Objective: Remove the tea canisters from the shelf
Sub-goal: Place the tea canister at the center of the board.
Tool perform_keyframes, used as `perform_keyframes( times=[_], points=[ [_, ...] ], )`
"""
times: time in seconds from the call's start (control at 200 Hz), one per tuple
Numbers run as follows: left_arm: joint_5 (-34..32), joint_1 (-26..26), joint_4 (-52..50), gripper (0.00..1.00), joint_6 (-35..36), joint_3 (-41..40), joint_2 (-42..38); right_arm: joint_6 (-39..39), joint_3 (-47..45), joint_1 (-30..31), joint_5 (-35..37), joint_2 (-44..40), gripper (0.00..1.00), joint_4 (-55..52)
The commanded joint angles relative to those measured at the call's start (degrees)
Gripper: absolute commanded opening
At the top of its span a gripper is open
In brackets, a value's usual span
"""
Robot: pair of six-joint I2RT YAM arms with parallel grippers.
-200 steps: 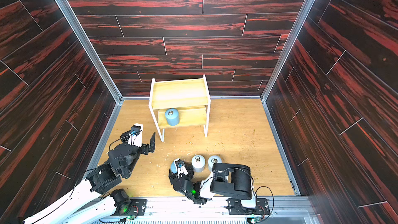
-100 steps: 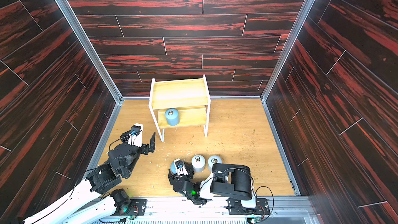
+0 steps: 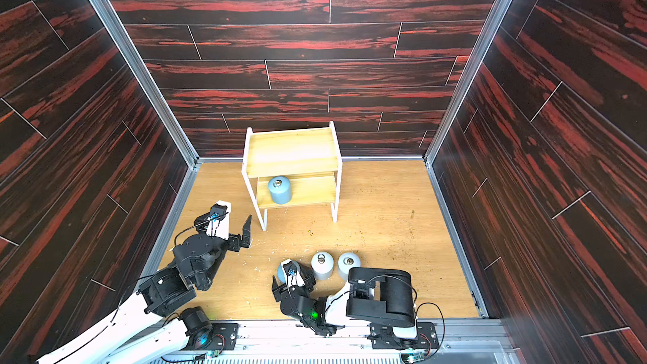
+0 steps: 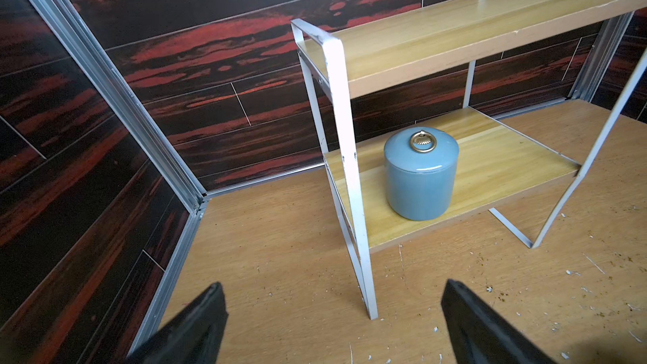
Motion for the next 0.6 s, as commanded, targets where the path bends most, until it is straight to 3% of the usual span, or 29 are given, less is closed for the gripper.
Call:
perform_keyframes(
  times=[0.0, 0.596],
  points=[
    [0.34, 0.24, -0.48, 1.0, 0.0, -0.07, -0.76, -0.57, 0.74, 0.54, 1.84, -1.83, 0.97, -0.33],
    [1.04, 0.3, -1.27, 1.0, -0.22, 0.19, -1.28, -3.52, 1.88, 0.53, 3.69, -3.47, 0.98, -1.11]
  ],
)
